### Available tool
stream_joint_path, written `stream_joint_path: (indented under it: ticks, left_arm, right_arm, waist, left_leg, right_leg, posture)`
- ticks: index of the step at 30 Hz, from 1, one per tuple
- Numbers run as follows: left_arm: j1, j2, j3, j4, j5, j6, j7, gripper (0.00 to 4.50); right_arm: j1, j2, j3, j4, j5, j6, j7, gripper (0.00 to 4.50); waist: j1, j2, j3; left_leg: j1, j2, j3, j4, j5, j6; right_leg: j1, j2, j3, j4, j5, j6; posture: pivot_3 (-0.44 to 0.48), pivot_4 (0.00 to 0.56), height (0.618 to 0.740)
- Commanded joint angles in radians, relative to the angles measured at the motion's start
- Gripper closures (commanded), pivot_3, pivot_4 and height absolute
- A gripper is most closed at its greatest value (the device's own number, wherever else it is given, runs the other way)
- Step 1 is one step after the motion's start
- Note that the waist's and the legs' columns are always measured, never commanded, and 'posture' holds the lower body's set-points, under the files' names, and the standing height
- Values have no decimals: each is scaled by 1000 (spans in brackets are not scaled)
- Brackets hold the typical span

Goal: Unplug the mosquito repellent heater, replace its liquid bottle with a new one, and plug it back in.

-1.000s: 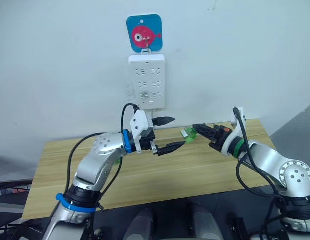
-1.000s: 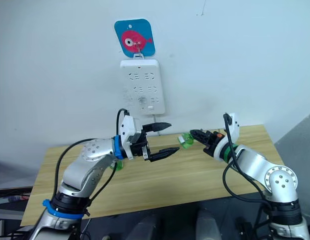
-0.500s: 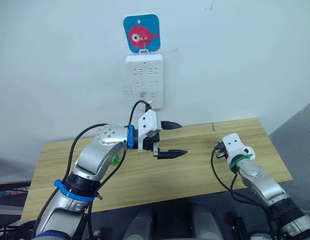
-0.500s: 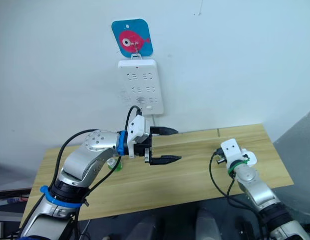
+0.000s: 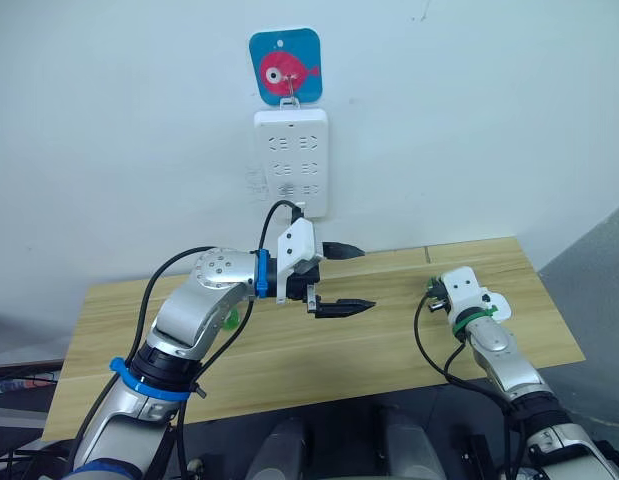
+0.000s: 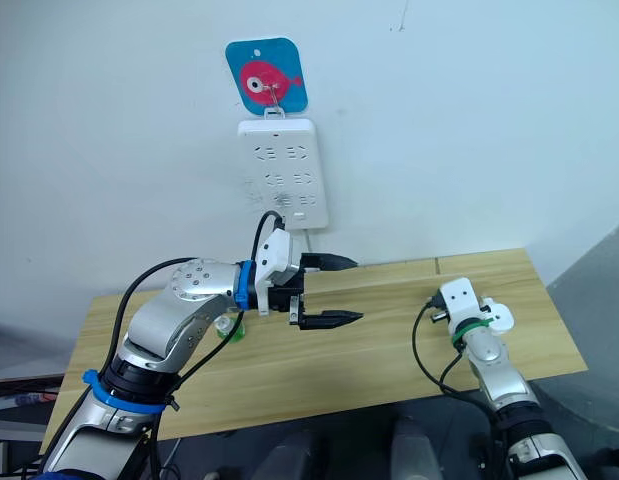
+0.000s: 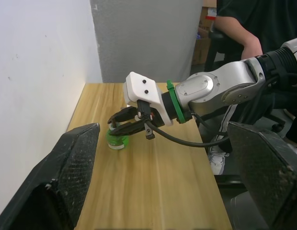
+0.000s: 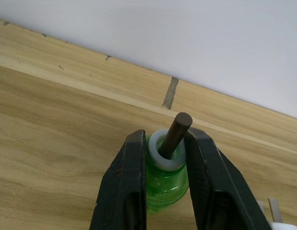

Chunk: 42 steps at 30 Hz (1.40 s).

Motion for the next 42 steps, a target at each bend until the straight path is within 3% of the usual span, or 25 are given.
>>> stream_joint_path:
  ticks: [1, 8, 12, 21, 23, 27, 32, 42]
  left_arm:
    - [-6, -3, 11, -41, -9, 3, 1, 0]
    - [35, -6, 28, -53, -15, 29, 39, 0]
    - [153, -25, 59, -82, -9, 39, 130, 0]
    - [638, -115, 133, -92, 296, -256, 542, 0]
    - [754, -172, 174, -69, 349, -321, 671, 0]
    - [865, -292, 222, -21, 375, -418, 821, 0]
    - [846, -384, 276, 170, 388, -552, 927, 0]
    - [549, -414, 352, 651, 379, -775, 995, 0]
  right_arm:
    - [1, 14, -35, -18, -17, -8, 26, 2449]
    - [45, 4, -71, -139, -33, -6, 60, 26]
    - [77, -38, -101, -345, -2, 61, 143, 26]
    - [30, -213, -30, -735, 213, 460, 571, 26]
    - [-8, -238, -7, -784, 252, 538, 636, 26]
    - [-87, -244, 9, -836, 303, 613, 707, 26]
    - [-148, -257, 39, -880, 370, 650, 829, 26]
    - [-268, -237, 10, -875, 447, 740, 854, 26]
  waist:
    - [0, 0, 0]
    - [0, 0, 0]
    - [-2, 0, 0]
    - [2, 1, 1]
    - [3, 1, 2]
    - [22, -3, 15]
    - [48, -7, 21]
    - [58, -9, 26]
  left_leg:
    - [0, 0, 0, 0, 0, 0]
    - [0, 0, 0, 0, 0, 0]
    - [0, 0, 0, 0, 0, 0]
    - [1, 1, -1, -1, 0, 0]
    - [1, 1, -1, 0, 0, 1]
    - [2, 0, -2, 0, -1, 1]
    - [2, 0, -5, 0, -1, 1]
    - [1, 0, -6, 1, -1, 0]
  right_leg:
    - [0, 0, 0, 0, 0, 0]
    - [0, 0, 0, 0, 0, 0]
    - [0, 0, 1, 0, 0, 0]
    - [1, 0, 0, -1, 0, 0]
    - [2, -1, 0, -1, 0, 0]
    - [4, -3, -1, -2, 0, 0]
    - [6, -4, -6, -2, 0, 0]
    - [5, -4, -7, -1, 0, 0]
  posture:
    - [50, 192, 740]
    - [46, 202, 740]
    - [29, 216, 740]
    - [44, 249, 740]
    - [58, 257, 740]
    - [87, 270, 740]
    - [118, 282, 740]
    - [109, 280, 740]
